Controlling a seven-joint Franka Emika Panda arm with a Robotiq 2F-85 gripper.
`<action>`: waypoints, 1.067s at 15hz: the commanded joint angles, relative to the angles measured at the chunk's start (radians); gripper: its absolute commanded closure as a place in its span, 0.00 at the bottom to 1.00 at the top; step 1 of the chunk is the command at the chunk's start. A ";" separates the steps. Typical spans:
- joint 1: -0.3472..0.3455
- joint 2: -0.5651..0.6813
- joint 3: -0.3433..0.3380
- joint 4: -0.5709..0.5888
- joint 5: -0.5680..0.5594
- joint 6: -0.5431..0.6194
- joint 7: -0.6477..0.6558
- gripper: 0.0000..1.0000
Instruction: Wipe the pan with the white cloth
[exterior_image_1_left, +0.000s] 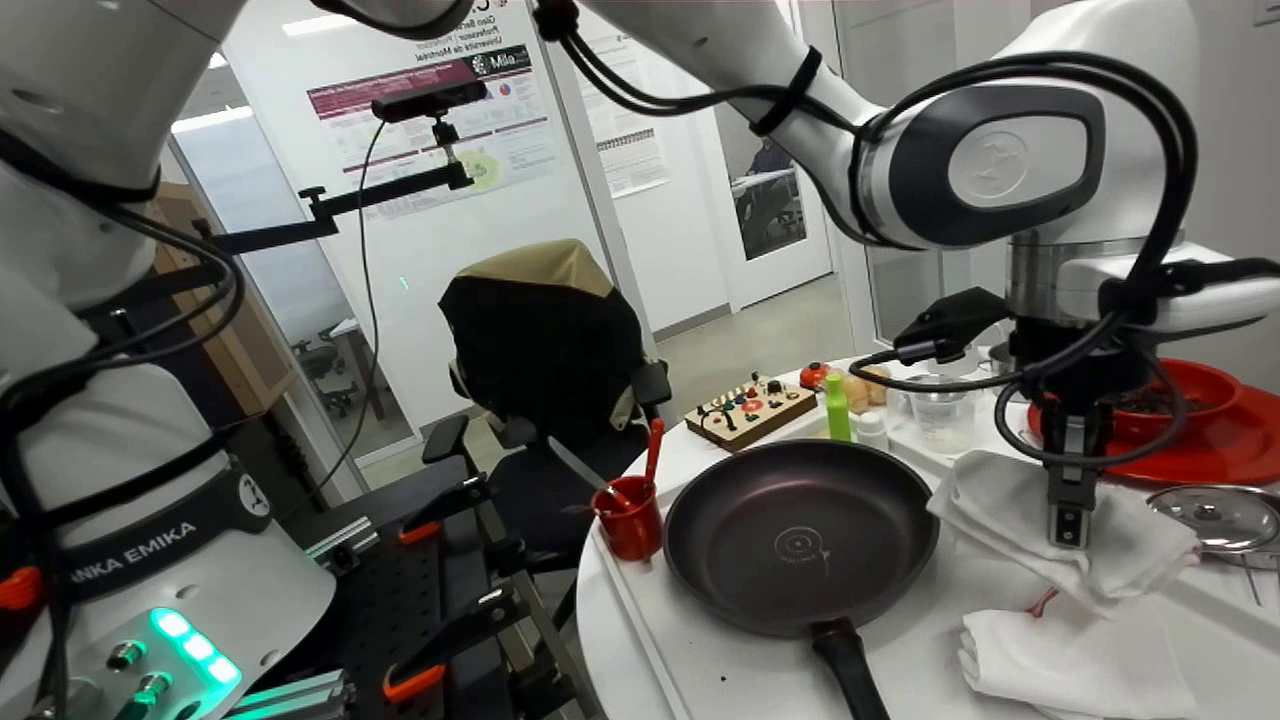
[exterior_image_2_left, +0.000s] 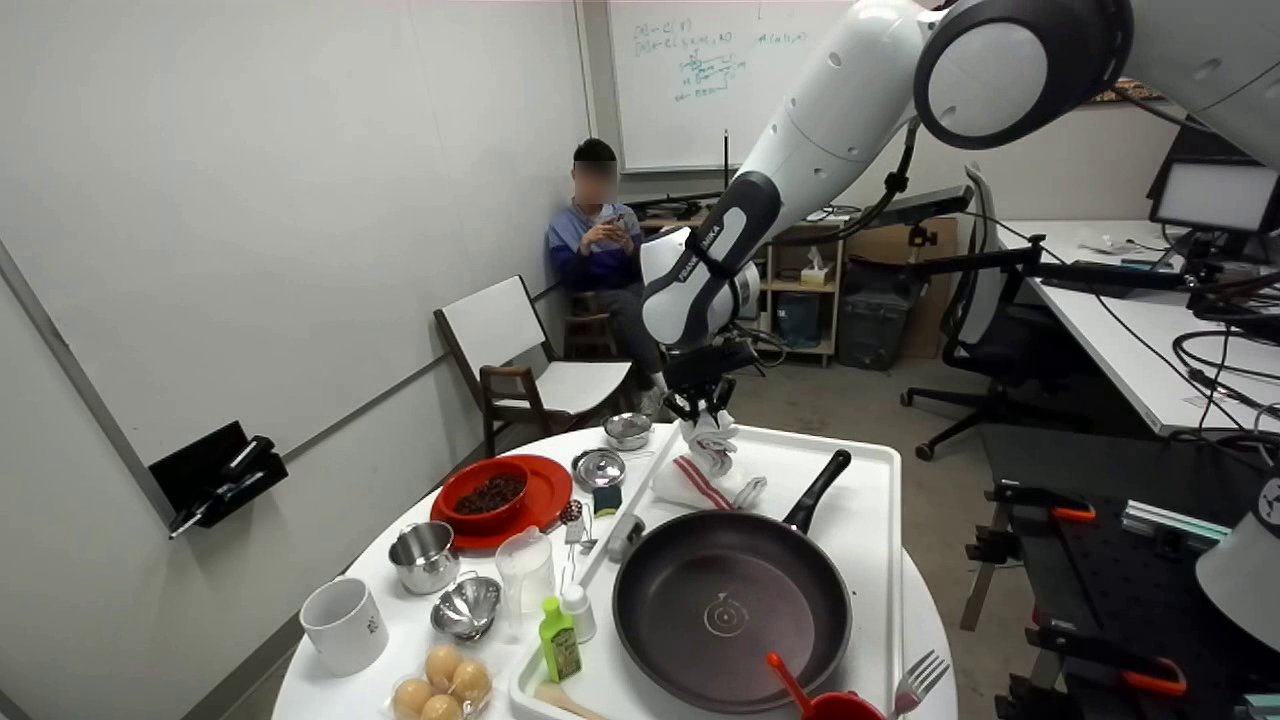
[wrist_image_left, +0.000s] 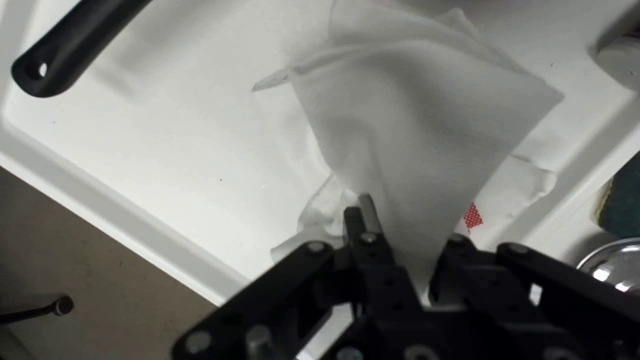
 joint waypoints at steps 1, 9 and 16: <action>0.031 0.055 -0.041 0.073 -0.002 0.026 0.102 0.91; 0.115 0.132 -0.115 0.093 -0.079 0.076 0.262 0.91; 0.146 0.161 -0.103 0.113 -0.091 0.059 0.292 0.19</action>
